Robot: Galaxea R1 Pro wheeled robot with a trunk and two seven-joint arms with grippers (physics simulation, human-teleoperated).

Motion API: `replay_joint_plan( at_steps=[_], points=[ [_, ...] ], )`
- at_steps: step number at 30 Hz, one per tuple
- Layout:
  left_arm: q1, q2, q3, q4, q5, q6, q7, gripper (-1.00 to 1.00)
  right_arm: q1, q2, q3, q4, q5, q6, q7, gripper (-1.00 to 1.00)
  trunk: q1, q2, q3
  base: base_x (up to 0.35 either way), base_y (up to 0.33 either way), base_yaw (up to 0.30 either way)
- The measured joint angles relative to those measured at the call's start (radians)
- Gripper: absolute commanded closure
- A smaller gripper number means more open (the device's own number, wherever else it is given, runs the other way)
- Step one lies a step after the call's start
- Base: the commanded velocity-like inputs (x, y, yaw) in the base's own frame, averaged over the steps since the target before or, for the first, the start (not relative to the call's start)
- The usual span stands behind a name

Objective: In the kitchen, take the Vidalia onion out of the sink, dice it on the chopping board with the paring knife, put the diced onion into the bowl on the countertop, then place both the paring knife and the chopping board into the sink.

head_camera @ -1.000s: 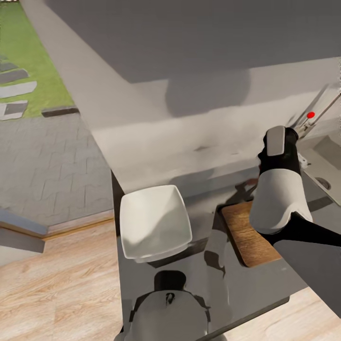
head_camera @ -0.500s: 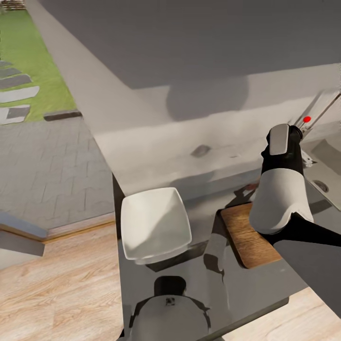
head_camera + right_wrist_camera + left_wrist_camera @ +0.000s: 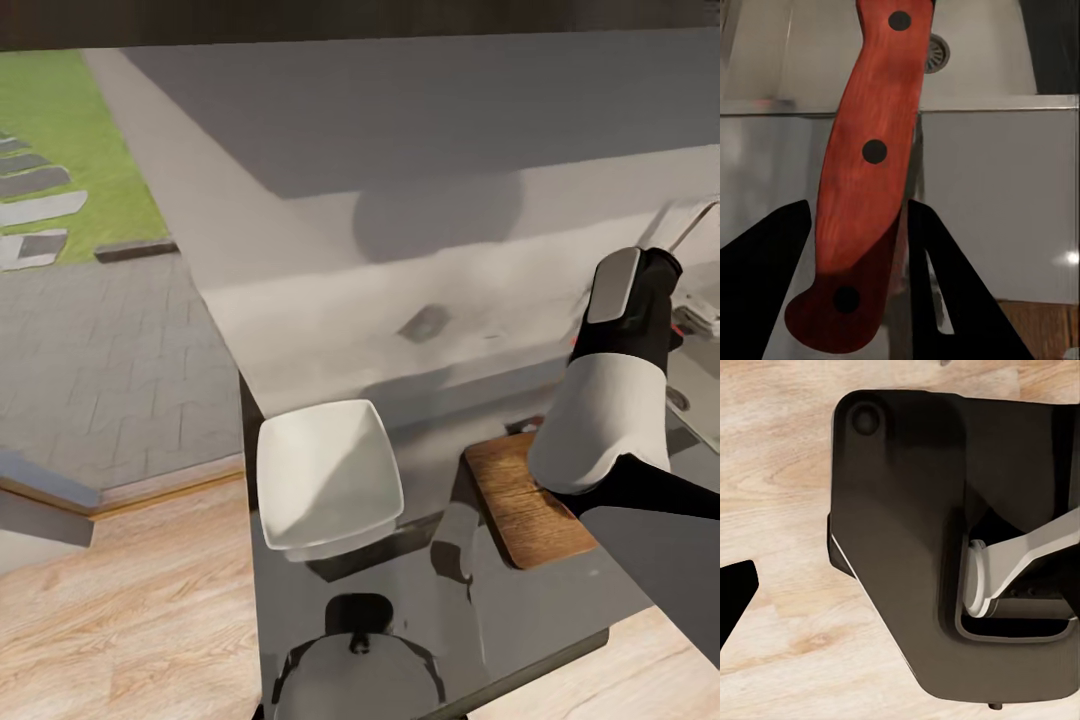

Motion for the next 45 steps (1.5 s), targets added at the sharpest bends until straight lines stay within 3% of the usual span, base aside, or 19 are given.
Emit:
replay_joint_plan(
  at_steps=[7,13,23,24,29,32,34,38,45],
  points=[
    [0.0,0.0,0.0,-0.002,0.0,-0.001,0.0,-1.0,0.0,0.001,0.003,-0.008,0.033,0.006,-0.001,1.0,0.0,0.0,0.001,-0.175,0.0,0.0],
    [0.0,0.0,0.0,-0.001,0.0,-0.002,-0.001,-1.0,0.002,0.011,0.007,-0.002,0.135,0.003,-0.003,1.0,0.0,0.0,0.001,-0.295,0.0,0.0],
    [0.0,0.0,0.0,-0.002,0.0,-0.003,0.0,-1.0,0.008,0.019,0.006,0.002,0.155,0.002,0.018,1.0,0.001,0.0,0.001,-0.31,0.0,0.0],
    [0.0,0.0,0.001,-0.002,0.0,-0.003,0.0,-1.0,0.015,0.018,0.006,0.002,0.159,0.002,0.033,1.0,0.001,0.0,0.001,-0.323,0.0,0.0],
    [0.0,0.0,0.0,-0.002,0.0,-0.003,0.0,-1.0,0.04,0.015,0.006,-0.009,0.269,0.003,0.125,1.0,0.001,0.0,0.001,-0.321,0.0,0.0],
    [0.0,0.0,0.001,0.0,0.001,-0.003,0.001,-1.0,0.042,0.014,0.005,-0.032,0.299,0.005,0.207,1.0,0.0,0.0,0.001,-0.22,0.0,0.0],
    [0.0,0.0,0.001,0.0,0.001,-0.003,0.001,-1.0,0.046,0.013,0.004,-0.074,0.308,0.007,0.255,1.0,0.0,0.0,0.001,-0.097,0.0,0.0],
    [0.0,0.0,0.001,-0.001,0.003,-0.003,0.001,-1.0,0.167,0.011,0.002,-0.246,0.315,0.007,0.386,1.0,0.0,0.0,0.001,-0.023,0.0,0.0],
    [0.0,0.0,0.001,0.0,0.003,-0.003,0.002,-1.0,0.262,0.01,0.002,-0.337,0.311,0.006,0.538,1.0,0.0,0.0,0.001,-0.003,0.0,0.0]
  ],
)
